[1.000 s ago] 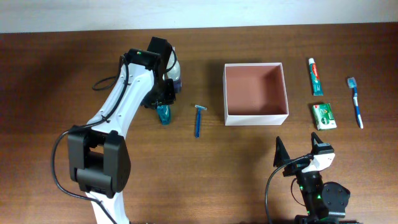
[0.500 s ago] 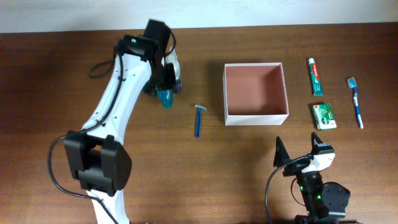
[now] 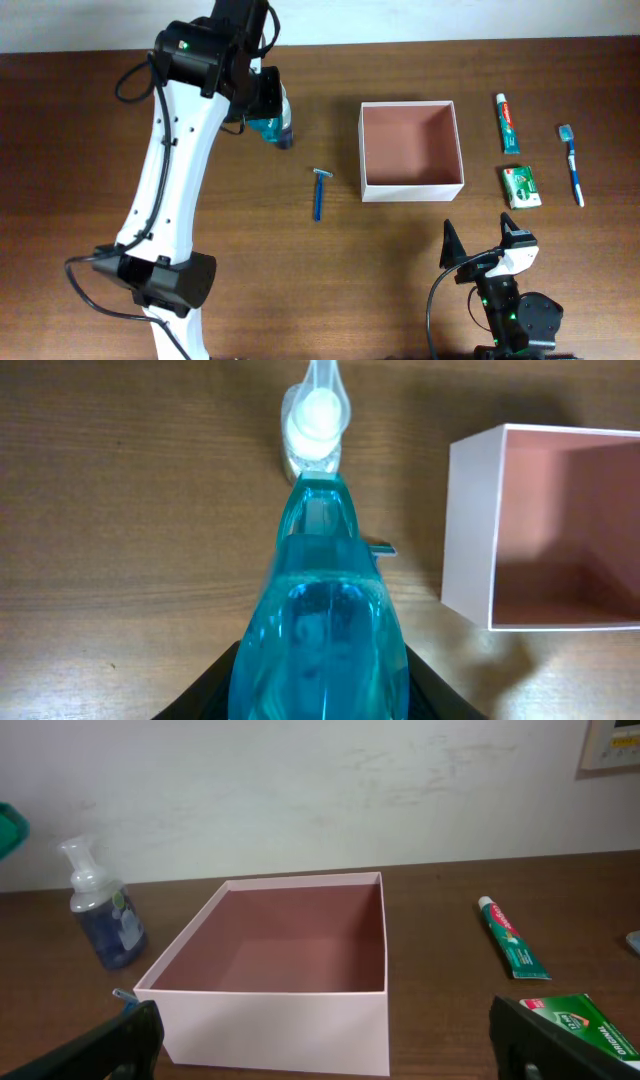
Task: Pack container
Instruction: 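Lift the Listerine bottle and carry it over the pink box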
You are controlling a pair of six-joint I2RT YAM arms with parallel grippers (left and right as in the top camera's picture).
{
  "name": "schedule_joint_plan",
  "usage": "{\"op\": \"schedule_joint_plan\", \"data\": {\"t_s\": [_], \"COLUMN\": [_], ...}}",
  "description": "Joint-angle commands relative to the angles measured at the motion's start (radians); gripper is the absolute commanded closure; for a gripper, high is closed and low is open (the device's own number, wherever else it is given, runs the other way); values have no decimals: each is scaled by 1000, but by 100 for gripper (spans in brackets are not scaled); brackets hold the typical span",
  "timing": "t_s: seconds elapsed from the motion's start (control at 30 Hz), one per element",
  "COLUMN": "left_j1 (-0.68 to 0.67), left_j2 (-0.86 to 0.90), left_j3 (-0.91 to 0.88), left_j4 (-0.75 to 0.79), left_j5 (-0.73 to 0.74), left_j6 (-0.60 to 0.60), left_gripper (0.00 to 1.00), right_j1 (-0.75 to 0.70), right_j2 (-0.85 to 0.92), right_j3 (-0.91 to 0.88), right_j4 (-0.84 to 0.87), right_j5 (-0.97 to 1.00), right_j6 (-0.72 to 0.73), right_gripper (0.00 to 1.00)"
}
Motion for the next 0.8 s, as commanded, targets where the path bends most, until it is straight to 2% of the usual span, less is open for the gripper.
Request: {"op": "schedule_joint_plan", "data": {"t_s": [0.0, 0.1, 0.27, 0.43, 0.57, 0.77], "left_j1": [-28, -61, -146, -237, -305, -343], "left_j2": [-5, -5, -4, 11, 75, 165], "left_j3": [84, 117, 119, 113, 113, 113], "left_j4": [6, 69, 309, 484, 542, 528], "left_j5": [26, 66, 87, 13, -26, -25], "left_j6": [19, 19, 11, 12, 11, 11], "left_gripper": [63, 63, 63, 63, 62, 62], "right_j1": [5, 5, 5, 5, 5, 5], "right_j2": [-10, -10, -10, -10, -10, -10], "right_j3": [-5, -5, -5, -5, -5, -5], "right_j4": [-6, -6, -6, -6, -6, -6], "right_j5": [-2, -2, -2, -2, -2, -2], "right_j6": [3, 3, 3, 3, 3, 3], "right_gripper": [1, 1, 1, 1, 1, 1]}}
